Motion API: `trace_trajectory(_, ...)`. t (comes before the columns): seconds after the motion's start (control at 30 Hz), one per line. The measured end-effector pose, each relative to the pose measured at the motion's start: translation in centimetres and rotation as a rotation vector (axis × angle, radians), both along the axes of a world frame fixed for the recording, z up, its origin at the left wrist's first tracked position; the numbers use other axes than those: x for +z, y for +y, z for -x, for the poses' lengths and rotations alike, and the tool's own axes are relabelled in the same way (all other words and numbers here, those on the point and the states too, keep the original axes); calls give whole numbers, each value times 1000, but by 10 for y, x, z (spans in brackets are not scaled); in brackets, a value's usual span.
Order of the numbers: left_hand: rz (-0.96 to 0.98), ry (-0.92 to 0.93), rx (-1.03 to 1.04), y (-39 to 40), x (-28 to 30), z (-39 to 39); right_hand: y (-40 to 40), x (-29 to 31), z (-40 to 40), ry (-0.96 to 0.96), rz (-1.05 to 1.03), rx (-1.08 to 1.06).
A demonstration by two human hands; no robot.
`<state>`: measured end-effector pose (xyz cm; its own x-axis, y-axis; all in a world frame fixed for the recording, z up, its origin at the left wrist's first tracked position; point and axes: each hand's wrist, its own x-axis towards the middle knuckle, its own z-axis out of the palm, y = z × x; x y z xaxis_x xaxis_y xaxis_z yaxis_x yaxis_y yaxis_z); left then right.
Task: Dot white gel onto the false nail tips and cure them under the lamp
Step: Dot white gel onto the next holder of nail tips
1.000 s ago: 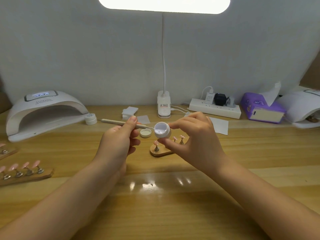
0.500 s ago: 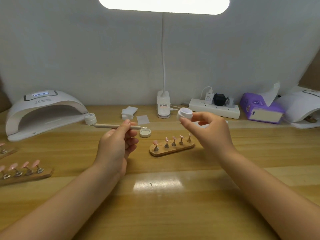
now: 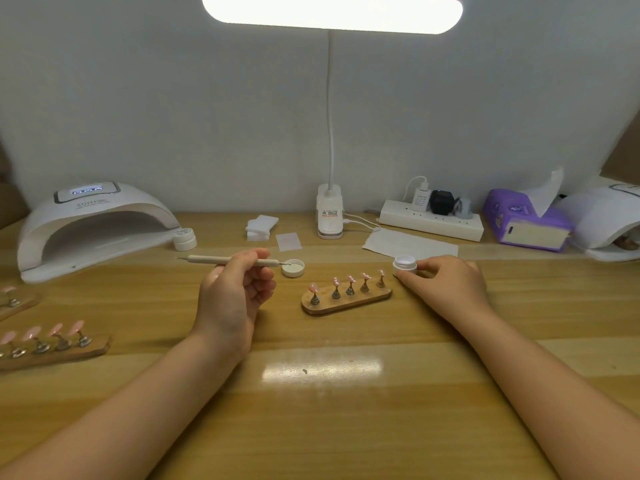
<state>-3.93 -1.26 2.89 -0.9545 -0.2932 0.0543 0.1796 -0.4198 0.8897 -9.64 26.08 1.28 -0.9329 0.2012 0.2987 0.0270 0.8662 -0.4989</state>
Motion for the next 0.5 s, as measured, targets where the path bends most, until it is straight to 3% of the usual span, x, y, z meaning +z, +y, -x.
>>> trace_trajectory(0.2, -3, -6, -16, 1, -3, 1, -5, 3, 4, -64, -13, -14)
trace_trajectory(0.33, 0, 6, -28, -1, -4, 2, -16, 17, -9, 391, 180, 77)
trace_trajectory(0.5, -9, 1, -6, -1, -6, 4, -62, 25, -45, 536, 76, 461)
